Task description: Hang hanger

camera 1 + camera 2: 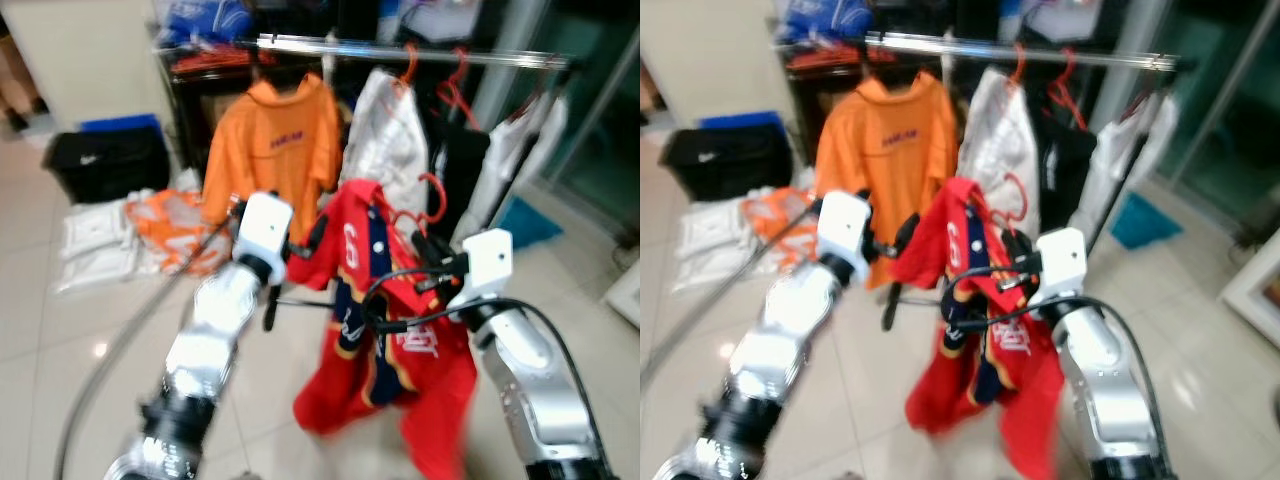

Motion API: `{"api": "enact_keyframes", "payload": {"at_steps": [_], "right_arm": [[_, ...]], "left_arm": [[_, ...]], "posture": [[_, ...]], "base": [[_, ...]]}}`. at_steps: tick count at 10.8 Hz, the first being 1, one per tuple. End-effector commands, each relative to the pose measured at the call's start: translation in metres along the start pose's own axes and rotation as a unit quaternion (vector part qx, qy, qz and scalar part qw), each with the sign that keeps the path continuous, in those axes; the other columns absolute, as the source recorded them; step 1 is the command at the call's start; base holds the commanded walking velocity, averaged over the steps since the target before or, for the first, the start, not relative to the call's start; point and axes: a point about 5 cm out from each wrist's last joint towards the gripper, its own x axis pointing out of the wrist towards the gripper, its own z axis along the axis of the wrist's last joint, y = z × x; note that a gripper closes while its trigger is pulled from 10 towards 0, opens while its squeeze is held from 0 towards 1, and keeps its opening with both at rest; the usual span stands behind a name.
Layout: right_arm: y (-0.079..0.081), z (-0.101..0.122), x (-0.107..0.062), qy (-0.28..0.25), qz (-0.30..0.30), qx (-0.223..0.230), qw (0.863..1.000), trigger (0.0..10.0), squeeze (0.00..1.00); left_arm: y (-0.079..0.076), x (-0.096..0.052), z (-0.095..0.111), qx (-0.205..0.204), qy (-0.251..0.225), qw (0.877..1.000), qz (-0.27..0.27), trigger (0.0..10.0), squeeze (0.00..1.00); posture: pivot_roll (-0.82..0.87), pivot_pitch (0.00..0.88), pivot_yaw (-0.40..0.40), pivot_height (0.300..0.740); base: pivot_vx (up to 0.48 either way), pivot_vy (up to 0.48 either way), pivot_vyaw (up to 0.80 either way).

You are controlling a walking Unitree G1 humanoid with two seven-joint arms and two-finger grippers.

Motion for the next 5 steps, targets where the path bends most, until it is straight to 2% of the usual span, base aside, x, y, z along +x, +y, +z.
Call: {"api": "enact_keyframes", "payload": {"at_steps": [1,2,5], "right_arm": [[-0.001,0.013,0.007,-0.026,0.004,0.0,1.0,0.0,0.0],[0.003,0.016,0.011,-0.031,0.008,0.007,0.999,0.0,0.0],[0.019,0.016,0.015,-0.037,0.014,0.024,0.999,0.0,0.0]], "left_arm": [[0.0,0.003,-0.006,0.011,0.018,1.0,-0.018,10.0,0.0],[0.012,0.011,-0.014,0.027,0.056,0.998,-0.005,10.0,0.0],[0.006,0.025,-0.02,0.025,0.068,0.997,0.003,10.0,0.0]], "posture": [[0.01,0.0,-0.001,0.74],[0.01,0.0,0.0,0.74],[0.01,0.0,0.002,0.74]], "base": [[0.0,0.0,0.0],[0.0,0.0,0.0],[0.0,0.0,0.0]]}}
